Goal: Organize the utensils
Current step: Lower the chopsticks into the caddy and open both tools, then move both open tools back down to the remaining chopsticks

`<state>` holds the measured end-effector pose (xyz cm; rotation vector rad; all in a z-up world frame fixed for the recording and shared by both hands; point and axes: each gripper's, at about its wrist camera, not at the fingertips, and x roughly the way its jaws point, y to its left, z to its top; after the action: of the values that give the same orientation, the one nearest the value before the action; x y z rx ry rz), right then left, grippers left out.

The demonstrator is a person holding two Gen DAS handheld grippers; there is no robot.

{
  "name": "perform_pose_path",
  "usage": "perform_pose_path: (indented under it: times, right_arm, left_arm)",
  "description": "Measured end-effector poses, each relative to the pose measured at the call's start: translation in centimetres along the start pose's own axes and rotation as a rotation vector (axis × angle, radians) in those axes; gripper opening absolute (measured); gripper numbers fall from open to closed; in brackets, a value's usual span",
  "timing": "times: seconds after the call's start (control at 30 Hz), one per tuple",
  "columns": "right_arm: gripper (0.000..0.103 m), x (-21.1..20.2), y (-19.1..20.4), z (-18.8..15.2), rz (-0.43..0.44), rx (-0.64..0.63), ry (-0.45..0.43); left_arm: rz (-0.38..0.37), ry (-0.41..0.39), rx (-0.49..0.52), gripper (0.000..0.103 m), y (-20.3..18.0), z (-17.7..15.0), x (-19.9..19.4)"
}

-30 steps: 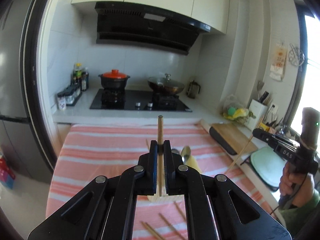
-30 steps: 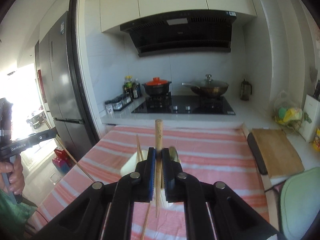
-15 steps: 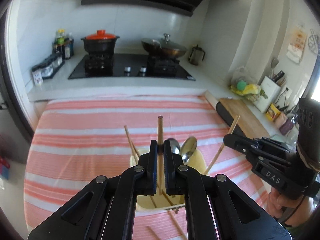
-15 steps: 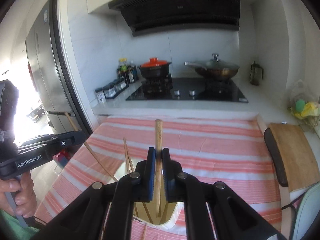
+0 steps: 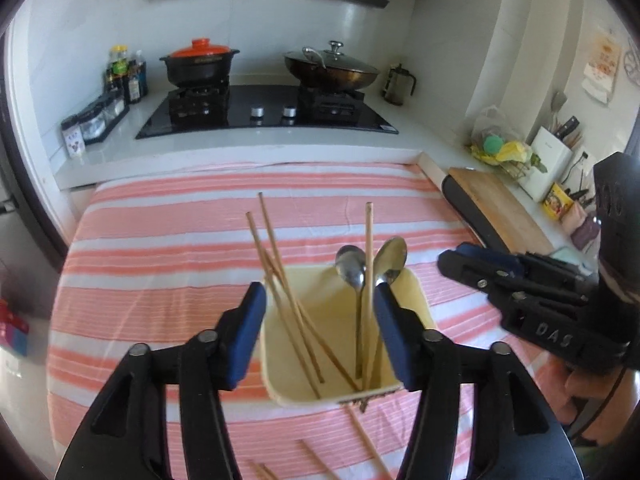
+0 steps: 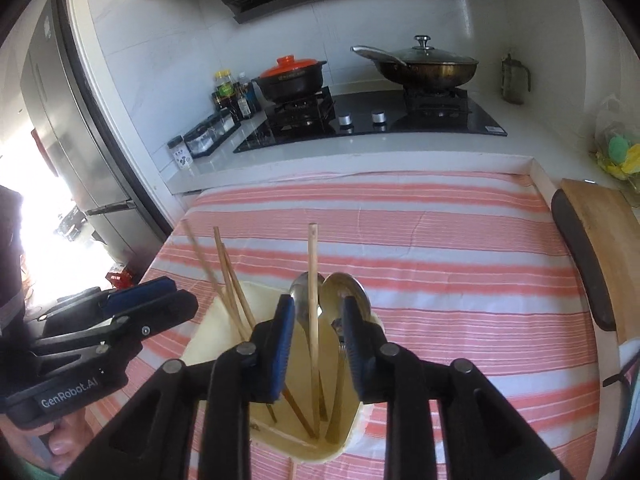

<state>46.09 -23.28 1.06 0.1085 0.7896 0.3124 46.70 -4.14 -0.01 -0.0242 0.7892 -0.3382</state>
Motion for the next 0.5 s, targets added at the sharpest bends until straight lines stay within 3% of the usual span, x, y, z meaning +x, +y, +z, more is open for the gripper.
perform_pose_path:
  times: [0.07,0.17,0.23,0.37,0.5]
  right_arm:
    - [0.031,-2.7,0.4,-1.2,0.003,-0.05,-0.007]
    - [0.045,-6.5,0.5,-5.0,0.0,-0.127,0.009]
    - [0.052,-8.6,0.2,-9.3,-0.037,-0.178,0.014]
    - [0.052,-10.9,-0.4,-20.0,-0.191,-0.21,0.006]
    - [0.052,-11.8,0.3,-29.5,-0.194,-0.078,0.022]
  left_arm:
    - [0.024,0.002,0.052,0.074,0.3,-2.1,-2.5]
    - [0.047,0.04,0.083,0.087,1.4,-7.6,-5.5]
    - [0.052,0.101,0.069,0.088,2.1,-12.4,-6.4]
    - [0.092,0.178,-0.04,0.088,3.1,-22.9,-7.6]
    - [0.095,0.218,-0.17,0.088,2.5,-29.7,-8.2]
